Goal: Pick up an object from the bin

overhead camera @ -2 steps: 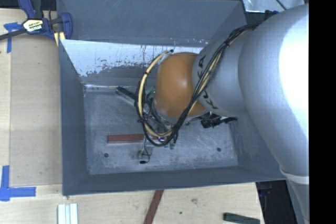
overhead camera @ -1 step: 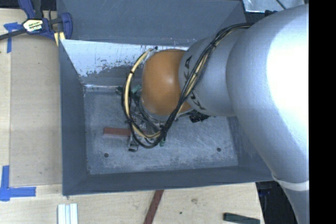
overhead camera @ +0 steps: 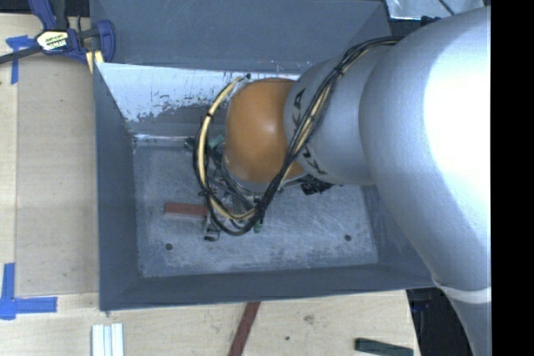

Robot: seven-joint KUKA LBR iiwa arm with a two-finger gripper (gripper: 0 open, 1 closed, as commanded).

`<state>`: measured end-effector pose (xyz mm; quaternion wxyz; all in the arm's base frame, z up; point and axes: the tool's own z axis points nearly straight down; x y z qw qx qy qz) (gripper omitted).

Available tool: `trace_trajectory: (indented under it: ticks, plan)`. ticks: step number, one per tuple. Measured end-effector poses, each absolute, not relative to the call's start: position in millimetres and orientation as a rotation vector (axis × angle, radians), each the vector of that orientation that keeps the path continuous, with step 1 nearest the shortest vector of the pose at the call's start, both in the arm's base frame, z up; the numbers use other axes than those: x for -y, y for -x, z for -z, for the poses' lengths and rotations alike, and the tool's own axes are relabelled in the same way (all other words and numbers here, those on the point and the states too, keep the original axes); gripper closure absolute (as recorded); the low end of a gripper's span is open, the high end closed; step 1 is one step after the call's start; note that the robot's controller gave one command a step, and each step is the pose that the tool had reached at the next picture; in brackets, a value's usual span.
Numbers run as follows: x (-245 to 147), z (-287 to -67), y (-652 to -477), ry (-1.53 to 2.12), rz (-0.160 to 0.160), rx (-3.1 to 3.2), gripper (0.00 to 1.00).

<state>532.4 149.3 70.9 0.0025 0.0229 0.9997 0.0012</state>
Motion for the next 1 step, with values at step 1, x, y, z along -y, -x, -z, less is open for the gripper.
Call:
trace_trajectory:
  ticks: [1]
  plan:
    - [-149.1, -72.4, -532.3, -0.072, -0.003, -3.136, 1.0]
